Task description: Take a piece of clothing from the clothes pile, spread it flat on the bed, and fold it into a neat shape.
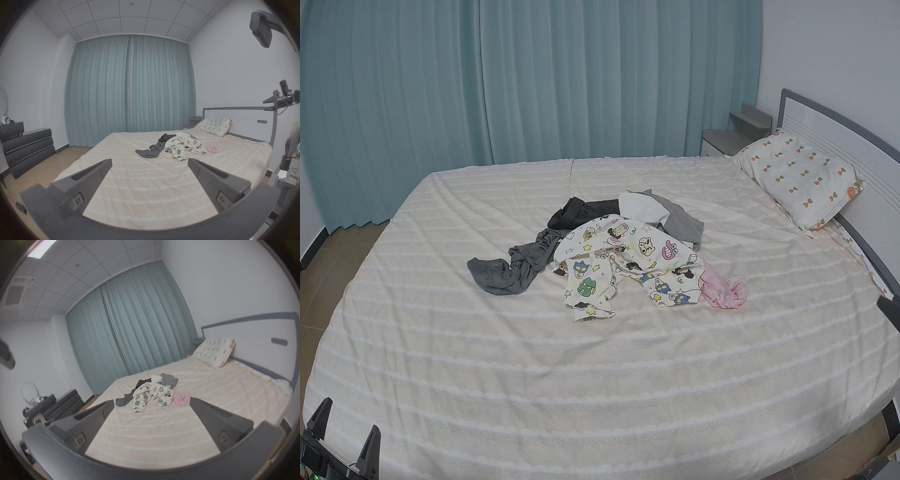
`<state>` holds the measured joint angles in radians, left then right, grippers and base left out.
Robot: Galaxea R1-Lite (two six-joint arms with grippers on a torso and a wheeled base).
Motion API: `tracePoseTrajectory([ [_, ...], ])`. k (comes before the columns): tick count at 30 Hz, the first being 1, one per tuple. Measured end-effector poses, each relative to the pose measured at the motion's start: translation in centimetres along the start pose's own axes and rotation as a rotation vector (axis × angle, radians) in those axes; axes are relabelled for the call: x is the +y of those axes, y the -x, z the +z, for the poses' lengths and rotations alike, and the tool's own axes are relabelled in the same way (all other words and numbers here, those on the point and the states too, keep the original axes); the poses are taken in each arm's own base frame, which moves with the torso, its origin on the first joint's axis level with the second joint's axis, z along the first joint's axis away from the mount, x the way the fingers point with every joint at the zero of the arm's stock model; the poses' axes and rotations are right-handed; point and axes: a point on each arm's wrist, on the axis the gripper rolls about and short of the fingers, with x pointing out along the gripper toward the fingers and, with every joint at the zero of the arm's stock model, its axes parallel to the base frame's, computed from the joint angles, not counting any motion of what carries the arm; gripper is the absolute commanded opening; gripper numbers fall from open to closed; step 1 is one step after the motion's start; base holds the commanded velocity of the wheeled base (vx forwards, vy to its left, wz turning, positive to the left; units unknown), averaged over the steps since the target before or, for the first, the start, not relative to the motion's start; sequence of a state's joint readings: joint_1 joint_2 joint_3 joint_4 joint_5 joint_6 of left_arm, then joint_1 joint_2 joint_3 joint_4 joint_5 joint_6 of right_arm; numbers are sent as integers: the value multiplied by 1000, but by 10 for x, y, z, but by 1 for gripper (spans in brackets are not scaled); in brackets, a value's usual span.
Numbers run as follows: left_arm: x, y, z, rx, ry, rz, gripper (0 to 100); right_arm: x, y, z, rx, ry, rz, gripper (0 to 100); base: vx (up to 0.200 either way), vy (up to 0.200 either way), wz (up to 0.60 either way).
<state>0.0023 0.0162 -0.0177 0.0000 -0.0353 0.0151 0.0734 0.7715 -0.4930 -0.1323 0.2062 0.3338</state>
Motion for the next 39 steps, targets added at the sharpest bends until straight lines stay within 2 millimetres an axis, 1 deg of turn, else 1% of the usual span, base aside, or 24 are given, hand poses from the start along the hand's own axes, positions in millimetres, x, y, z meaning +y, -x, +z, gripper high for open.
tracePoseTrajectory([
  [3,0,0,0,0,0,0,100,-1,-31,10,59,-51,8,100,0,0,0],
  [8,0,0,0,0,0,0,100,-2,-90,24,142,-132,2,100,0,0,0],
  [10,0,0,0,0,0,0,100,-3,-120,28,175,-160,-9,100,0,0,0],
  [12,0,0,0,0,0,0,100,-3,-144,31,194,-181,-19,100,0,0,0],
  [13,0,0,0,0,0,0,100,-4,-161,31,207,-191,-25,100,0,0,0],
  [15,0,0,0,0,0,0,100,-5,-188,31,225,-212,-40,100,0,0,0],
  [16,0,0,0,0,0,0,100,-5,-199,31,231,-219,-47,100,0,0,0],
  [17,0,0,0,0,0,0,100,-6,-217,30,239,-229,-57,100,0,0,0],
  [19,0,0,0,0,0,0,100,-7,-246,28,249,-245,-74,100,0,0,0],
  [20,0,0,0,0,0,0,100,-8,-259,26,253,-254,-83,100,0,0,0],
  [21,0,0,0,0,0,0,100,-9,-279,22,259,-263,-95,100,0,0,0],
  [23,0,0,0,0,0,0,100,-11,-305,16,265,-273,-114,100,0,0,0],
  [26,0,0,0,0,0,0,100,-14,-348,1,275,-291,-146,100,0,0,0],
  [28,0,0,0,0,0,0,100,-18,-374,-13,287,-300,-173,100,0,0,0],
  [30,0,0,0,0,0,0,100,-24,-398,-32,305,-311,-208,100,0,0,0],
  [32,0,0,0,0,0,0,100,-31,-422,-56,330,-318,-254,100,0,0,0],
  [33,0,0,0,0,0,0,100,-36,-434,-72,348,-320,-285,100,0,0,0],
  [37,0,0,0,0,0,0,100,-54,-465,-129,412,-321,-392,100,0,0,0],
  [39,0,0,0,0,0,0,100,-63,-476,-158,444,-317,-443,100,0,0,0],
])
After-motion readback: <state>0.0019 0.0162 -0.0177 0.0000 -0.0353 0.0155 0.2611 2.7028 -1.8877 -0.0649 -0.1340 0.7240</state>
